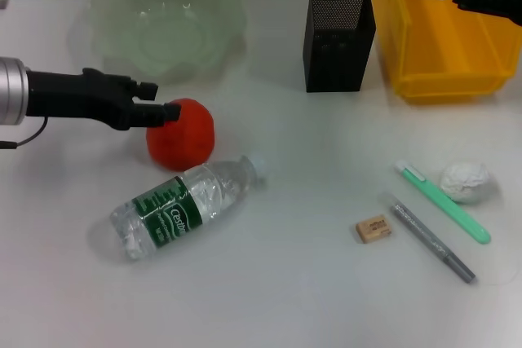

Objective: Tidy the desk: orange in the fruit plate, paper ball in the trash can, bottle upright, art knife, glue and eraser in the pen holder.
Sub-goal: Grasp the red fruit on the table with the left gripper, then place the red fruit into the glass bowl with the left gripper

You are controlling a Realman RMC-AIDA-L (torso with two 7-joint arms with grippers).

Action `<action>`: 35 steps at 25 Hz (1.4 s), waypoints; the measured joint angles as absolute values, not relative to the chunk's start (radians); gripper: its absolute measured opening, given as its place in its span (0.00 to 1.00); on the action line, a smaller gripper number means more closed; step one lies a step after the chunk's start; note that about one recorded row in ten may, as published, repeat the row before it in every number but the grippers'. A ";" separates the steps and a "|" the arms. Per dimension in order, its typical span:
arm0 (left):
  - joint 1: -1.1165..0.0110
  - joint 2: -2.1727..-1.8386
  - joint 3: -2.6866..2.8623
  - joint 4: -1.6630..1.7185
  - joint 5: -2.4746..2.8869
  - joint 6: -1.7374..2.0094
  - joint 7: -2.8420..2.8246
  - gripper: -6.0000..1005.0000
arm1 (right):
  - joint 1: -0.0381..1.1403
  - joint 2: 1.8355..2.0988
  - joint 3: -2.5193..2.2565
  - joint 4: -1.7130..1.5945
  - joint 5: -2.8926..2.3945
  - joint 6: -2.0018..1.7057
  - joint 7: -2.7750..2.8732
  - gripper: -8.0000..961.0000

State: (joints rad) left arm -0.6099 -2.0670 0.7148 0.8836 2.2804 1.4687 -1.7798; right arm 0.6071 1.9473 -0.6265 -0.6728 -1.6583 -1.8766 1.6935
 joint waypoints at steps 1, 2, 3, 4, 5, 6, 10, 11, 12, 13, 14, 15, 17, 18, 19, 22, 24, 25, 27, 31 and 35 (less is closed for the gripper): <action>-0.610 -2.067 0.718 0.881 2.281 1.462 -1.779 0.61 | 0.607 1.948 -0.627 -0.673 -1.658 -1.875 1.693 0.72; -0.609 -2.067 0.727 0.876 2.280 1.446 -1.775 0.61 | 0.607 1.949 -0.626 -0.673 -1.658 -1.872 1.693 0.72; -0.607 -2.067 0.736 0.874 2.278 1.429 -1.771 0.61 | 0.607 1.949 -0.626 -0.673 -1.658 -1.872 1.693 0.72; -0.604 -2.067 0.745 0.874 2.277 1.414 -1.769 0.61 | 0.607 1.951 -0.626 -0.673 -1.658 -1.871 1.692 0.72; -0.603 -2.067 0.752 0.873 2.277 1.408 -1.770 0.61 | 0.607 1.953 -0.626 -0.673 -1.658 -1.869 1.691 0.72; -0.602 -2.067 0.761 0.870 2.277 1.403 -1.771 0.61 | 0.607 1.956 -0.626 -0.673 -1.658 -1.867 1.686 0.72; -0.603 -2.066 0.771 0.856 2.277 1.406 -1.777 0.61 | 0.607 1.961 -0.626 -0.673 -1.658 -1.851 1.672 0.72; -0.604 -2.066 0.771 0.853 2.278 1.407 -1.777 0.61 | 0.607 1.961 -0.626 -0.673 -1.658 -1.848 1.670 0.72; -0.606 -2.066 0.771 0.846 2.279 1.407 -1.777 0.61 | 0.608 1.962 -0.626 -0.673 -1.658 -1.845 1.667 0.72; -0.610 -2.065 0.771 0.836 2.280 1.403 -1.777 0.61 | 0.608 1.962 -0.626 -0.673 -1.658 -1.845 1.667 0.72; -0.613 -2.065 0.772 0.825 2.281 1.399 -1.777 0.60 | 0.608 1.964 -0.626 -0.673 -1.658 -1.844 1.666 0.72; -0.617 -2.065 0.773 0.813 2.282 1.391 -1.775 0.60 | 0.609 1.966 -0.626 -0.673 -1.658 -1.843 1.665 0.72; -0.625 -2.066 0.788 0.795 2.282 1.376 -1.771 0.60 | 0.610 1.971 -0.626 -0.673 -1.658 -1.833 1.665 0.72; -0.625 -2.066 0.788 0.795 2.282 1.376 -1.771 0.60 | 0.610 1.971 -0.626 -0.673 -1.658 -1.833 1.665 0.72; -0.627 -2.067 0.801 0.789 2.282 1.367 -1.772 0.60 | 0.611 1.971 -0.627 -0.673 -1.658 -1.829 1.665 0.72; -0.637 -2.065 0.850 0.765 2.285 1.329 -1.787 0.54 | 0.610 1.971 -0.627 -0.673 -1.658 -1.820 1.664 0.72; -0.639 -2.065 0.855 0.763 2.285 1.322 -1.788 0.50 | 0.609 1.971 -0.626 -0.673 -1.658 -1.819 1.664 0.72; -0.640 -2.065 0.858 0.761 2.286 1.316 -1.786 0.48 | 0.609 1.971 -0.626 -0.673 -1.658 -1.819 1.664 0.72; -0.642 -2.065 0.859 0.760 2.286 1.298 -1.782 0.44 | 0.608 1.971 -0.626 -0.673 -1.658 -1.819 1.664 0.72; -0.643 -2.064 0.858 0.757 2.281 1.271 -1.781 0.34 | 0.602 1.971 -0.617 -0.673 -1.658 -1.818 1.657 0.72; -0.646 -2.063 0.858 0.757 2.281 1.271 -1.780 0.27 | 0.594 1.973 -0.588 -0.673 -1.658 -1.817 1.649 0.72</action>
State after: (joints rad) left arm -0.6464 -2.0627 0.8580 0.7571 2.2809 1.2708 -1.7797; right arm 0.5936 1.9727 -0.5881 -0.6734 -1.6583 -1.8174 1.6492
